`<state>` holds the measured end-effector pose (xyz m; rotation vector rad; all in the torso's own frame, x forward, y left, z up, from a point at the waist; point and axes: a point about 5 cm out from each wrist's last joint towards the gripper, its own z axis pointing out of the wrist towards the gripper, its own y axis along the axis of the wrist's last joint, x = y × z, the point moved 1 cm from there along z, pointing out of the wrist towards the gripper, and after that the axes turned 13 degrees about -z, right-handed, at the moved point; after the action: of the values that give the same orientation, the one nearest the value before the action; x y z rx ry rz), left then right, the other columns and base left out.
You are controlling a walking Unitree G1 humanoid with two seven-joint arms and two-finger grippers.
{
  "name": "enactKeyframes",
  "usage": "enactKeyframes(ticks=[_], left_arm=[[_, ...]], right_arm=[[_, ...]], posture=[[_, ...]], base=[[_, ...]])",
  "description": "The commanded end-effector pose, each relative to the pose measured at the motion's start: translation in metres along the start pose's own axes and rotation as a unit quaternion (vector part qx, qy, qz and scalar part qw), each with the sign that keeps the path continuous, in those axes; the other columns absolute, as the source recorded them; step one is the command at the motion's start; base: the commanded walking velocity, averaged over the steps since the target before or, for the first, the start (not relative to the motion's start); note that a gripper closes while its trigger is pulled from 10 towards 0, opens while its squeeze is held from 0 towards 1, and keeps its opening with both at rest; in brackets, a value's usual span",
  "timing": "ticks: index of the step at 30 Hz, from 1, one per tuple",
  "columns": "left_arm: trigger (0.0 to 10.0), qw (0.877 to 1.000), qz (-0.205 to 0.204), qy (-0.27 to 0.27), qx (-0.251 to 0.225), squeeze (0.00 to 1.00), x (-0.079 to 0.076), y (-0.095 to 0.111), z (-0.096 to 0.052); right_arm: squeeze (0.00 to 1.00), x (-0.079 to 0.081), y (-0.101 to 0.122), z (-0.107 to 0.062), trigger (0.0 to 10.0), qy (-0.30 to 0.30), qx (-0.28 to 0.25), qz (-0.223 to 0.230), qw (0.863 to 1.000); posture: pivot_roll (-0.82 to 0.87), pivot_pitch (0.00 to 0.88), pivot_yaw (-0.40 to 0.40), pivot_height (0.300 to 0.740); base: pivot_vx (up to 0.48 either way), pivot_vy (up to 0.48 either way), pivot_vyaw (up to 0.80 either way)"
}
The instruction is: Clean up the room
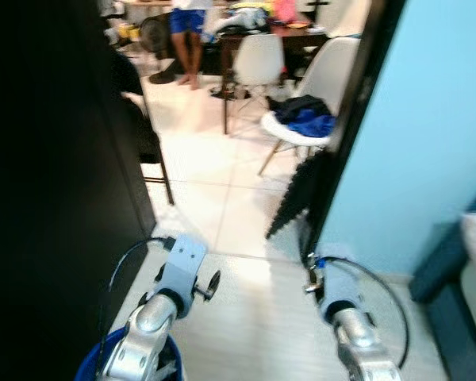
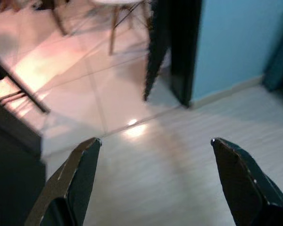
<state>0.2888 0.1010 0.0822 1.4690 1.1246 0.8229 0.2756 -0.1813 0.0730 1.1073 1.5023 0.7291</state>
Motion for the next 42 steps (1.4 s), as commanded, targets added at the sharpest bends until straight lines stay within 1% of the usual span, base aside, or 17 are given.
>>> enactKeyframes(ticks=[1,3,7,9,11,16,25,33,39,42], left_arm=[[10.0,1.000,-0.005,0.002,0.004,0.00,0.001,-0.004,0.000],[10.0,1.000,-0.005,0.002,0.004,0.00,0.001,-0.004,0.000],[10.0,1.000,-0.019,0.002,-0.018,0.00,-0.002,0.002,0.001],[10.0,1.000,-0.019,0.002,-0.018,0.00,-0.002,0.002,0.001],[10.0,1.000,-0.019,0.018,-0.016,0.00,0.003,0.001,0.001],[10.0,0.999,-0.022,0.034,-0.014,0.00,0.010,0.000,-0.002],[10.0,0.999,-0.027,0.041,-0.020,0.00,0.015,0.000,-0.007],[10.0,0.998,-0.027,0.042,-0.024,0.00,0.015,0.002,-0.006],[10.0,0.998,-0.030,0.046,-0.028,0.00,0.015,0.004,-0.005],[10.0,0.998,-0.036,0.032,-0.029,0.00,0.012,0.003,-0.006]], right_arm=[[0.00,0.005,-0.004,-0.004,10.0,0.003,0.012,-0.003,1.000],[0.00,0.005,-0.004,-0.004,10.0,0.003,0.012,-0.003,1.000],[0.00,0.003,-0.003,-0.007,10.0,-0.006,0.015,0.004,1.000],[0.00,0.003,-0.003,-0.007,10.0,-0.006,0.015,0.004,1.000],[0.00,0.004,-0.003,-0.007,10.0,-0.011,0.014,0.002,1.000],[0.00,0.006,-0.003,-0.008,10.0,-0.012,0.013,0.001,1.000],[0.00,0.009,-0.005,-0.011,10.0,-0.014,0.013,0.001,1.000],[0.00,0.006,-0.005,-0.010,10.0,-0.015,0.015,0.001,1.000],[0.00,0.009,-0.003,-0.008,10.0,-0.010,0.011,-0.003,1.000],[0.00,0.010,-0.002,-0.009,10.0,-0.010,0.009,-0.002,1.000]], posture=[[-0.04,0.069,0.049,0.740],[-0.04,0.069,0.049,0.740],[-0.04,0.072,0.057,0.740],[-0.04,0.072,0.057,0.740],[-0.04,0.079,0.060,0.740],[-0.03,0.085,0.055,0.740],[-0.02,0.087,0.055,0.740],[-0.01,0.087,0.045,0.740],[-0.01,0.093,0.047,0.740],[-0.01,0.094,0.050,0.740]], base=[[0.000,0.000,-0.80],[0.000,0.000,-0.80],[0.000,0.000,-0.80],[0.000,0.000,-0.80],[0.000,0.000,-0.80],[0.000,0.000,-0.80],[0.000,0.000,-0.80],[0.000,0.000,-0.80],[0.000,0.000,-0.80],[0.000,0.000,-0.80]])
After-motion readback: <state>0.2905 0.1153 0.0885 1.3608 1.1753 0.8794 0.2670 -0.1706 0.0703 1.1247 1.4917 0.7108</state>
